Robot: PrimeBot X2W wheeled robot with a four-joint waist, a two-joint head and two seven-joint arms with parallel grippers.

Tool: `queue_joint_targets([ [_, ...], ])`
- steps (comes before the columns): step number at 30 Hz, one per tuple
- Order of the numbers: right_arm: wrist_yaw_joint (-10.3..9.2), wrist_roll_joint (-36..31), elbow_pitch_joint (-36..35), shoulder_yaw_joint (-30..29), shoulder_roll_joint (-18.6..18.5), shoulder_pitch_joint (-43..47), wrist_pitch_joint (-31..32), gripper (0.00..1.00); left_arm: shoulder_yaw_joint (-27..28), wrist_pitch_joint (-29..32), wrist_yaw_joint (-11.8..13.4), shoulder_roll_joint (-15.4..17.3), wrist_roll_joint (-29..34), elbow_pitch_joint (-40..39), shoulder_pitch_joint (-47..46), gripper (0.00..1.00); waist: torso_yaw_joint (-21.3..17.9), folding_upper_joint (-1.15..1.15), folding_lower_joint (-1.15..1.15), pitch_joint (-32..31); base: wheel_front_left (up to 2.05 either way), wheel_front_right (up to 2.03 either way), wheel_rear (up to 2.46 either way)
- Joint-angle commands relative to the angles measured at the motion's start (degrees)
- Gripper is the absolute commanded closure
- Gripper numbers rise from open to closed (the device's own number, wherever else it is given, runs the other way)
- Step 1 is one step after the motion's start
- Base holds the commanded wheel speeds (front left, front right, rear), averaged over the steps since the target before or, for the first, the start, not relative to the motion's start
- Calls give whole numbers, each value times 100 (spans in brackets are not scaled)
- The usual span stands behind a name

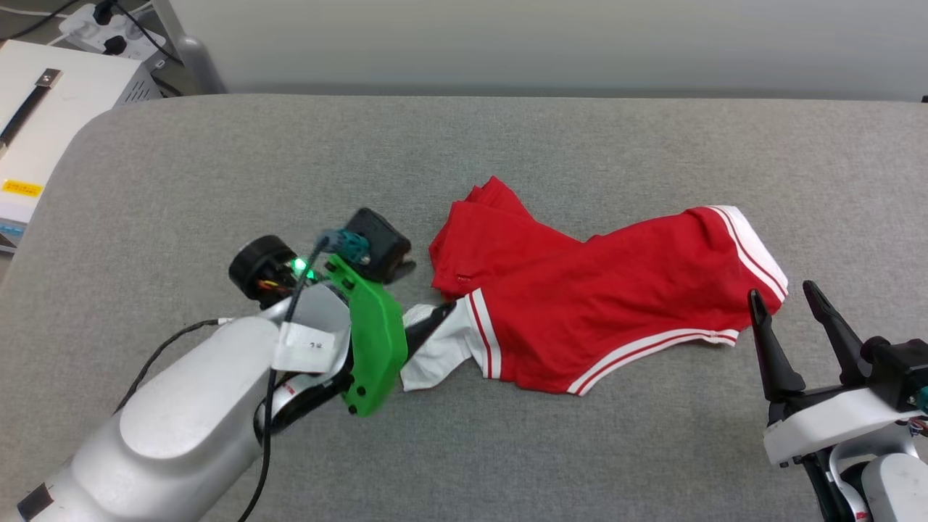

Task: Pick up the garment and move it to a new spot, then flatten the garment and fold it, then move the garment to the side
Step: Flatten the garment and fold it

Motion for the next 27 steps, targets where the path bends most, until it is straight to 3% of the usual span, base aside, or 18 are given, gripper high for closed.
queue_joint_targets([
  [1,-5,-55,-30,12,18,-94,8,0,-230,206,-15,92,-195,-8,-161,0,-71,0,0,84,0,0,0],
  [6,-5,-41,-43,87,7,-260,23,0,-1088,723,-15,220,-634,118,-445,0,-194,0,0,275,0,0,0],
  [12,-5,-36,-15,219,52,-510,3,0,-1731,765,-15,175,-801,625,-758,0,-359,0,0,576,0,0,0],
  [23,-5,-13,145,294,78,-831,-70,0,-2237,1028,-15,73,-706,1468,-837,0,-533,0,0,933,0,0,0],
  [24,-5,-12,161,285,77,-839,-77,0,-2244,1018,-15,67,-657,1494,-837,53,-528,0,0,933,0,0,0],
  [25,-5,-16,205,251,73,-835,-91,0,-2251,867,-15,57,-509,1495,-831,100,-491,0,0,894,0,0,0],
  [27,-5,-7,248,188,65,-772,-106,0,-2252,175,-15,150,-347,1423,-937,100,-391,0,0,745,0,0,0],
])
